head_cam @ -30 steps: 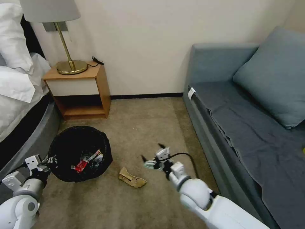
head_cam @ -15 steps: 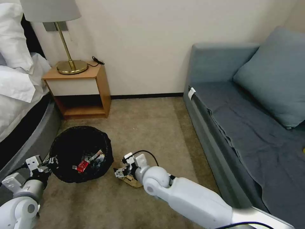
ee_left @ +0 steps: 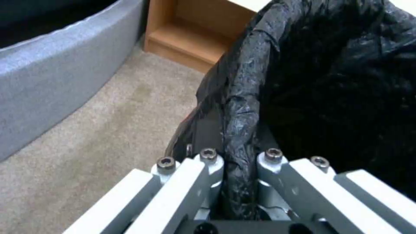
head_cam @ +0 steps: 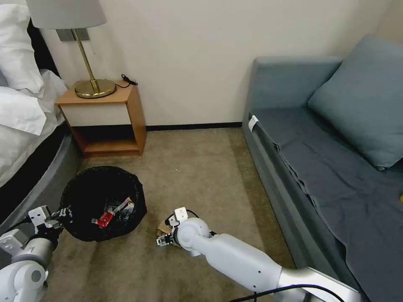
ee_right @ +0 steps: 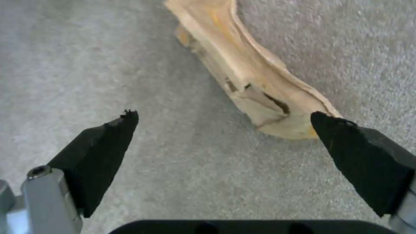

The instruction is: Pick up the trash bin, then pick up the garbage on the floor and place it into the trash bin.

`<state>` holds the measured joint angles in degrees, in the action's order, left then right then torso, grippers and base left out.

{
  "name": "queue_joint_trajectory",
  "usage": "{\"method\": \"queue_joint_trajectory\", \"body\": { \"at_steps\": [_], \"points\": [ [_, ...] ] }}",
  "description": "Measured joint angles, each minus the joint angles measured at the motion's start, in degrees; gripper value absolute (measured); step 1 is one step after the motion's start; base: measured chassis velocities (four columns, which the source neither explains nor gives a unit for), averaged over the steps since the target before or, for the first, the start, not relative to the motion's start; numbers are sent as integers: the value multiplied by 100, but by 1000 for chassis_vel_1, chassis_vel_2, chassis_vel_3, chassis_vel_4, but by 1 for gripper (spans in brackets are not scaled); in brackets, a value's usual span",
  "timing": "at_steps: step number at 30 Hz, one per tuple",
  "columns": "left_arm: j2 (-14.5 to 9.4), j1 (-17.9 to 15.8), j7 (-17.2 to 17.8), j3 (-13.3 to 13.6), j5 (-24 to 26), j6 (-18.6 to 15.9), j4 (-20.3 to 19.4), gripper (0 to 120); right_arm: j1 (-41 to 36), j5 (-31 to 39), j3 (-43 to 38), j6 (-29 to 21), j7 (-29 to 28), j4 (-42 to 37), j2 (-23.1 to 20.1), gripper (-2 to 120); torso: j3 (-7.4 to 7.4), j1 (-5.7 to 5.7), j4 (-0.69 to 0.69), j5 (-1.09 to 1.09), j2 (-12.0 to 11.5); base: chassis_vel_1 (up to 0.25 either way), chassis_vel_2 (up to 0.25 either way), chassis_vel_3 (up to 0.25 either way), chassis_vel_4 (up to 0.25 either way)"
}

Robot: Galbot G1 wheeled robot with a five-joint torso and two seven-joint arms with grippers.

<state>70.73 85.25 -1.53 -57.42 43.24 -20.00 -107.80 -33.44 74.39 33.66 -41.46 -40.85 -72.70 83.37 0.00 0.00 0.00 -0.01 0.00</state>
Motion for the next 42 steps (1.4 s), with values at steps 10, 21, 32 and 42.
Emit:
{"method": "queue_joint_trajectory", "body": {
  "at_steps": [10, 21, 32, 42],
  "points": [
    [9, 15, -11, -31, -14, 41, 69, 4, 44, -471, -66, -13, 285, 838, 341, 100, 0, 0, 0, 0, 0, 0, 0, 0, 0],
    [-10, 24, -17, -104, 8, 51, 115, 4, 20, -1038, -121, 29, 582, 1375, 563, 100, 0, 0, 0, 1, 0, 0, 0, 0, 0],
    [-66, -13, -18, -76, 12, 59, 144, 4, -24, -1180, -31, 12, 699, 1306, 392, 79, 0, 0, 0, 1, 0, 0, 0, 0, 0],
    [-108, -7, -16, -82, 37, 57, 143, 4, -58, -1296, -1, 58, 782, 1297, 358, 41, 0, 0, 0, 1, 0, 0, 0, 0, 0]
  ]
}}
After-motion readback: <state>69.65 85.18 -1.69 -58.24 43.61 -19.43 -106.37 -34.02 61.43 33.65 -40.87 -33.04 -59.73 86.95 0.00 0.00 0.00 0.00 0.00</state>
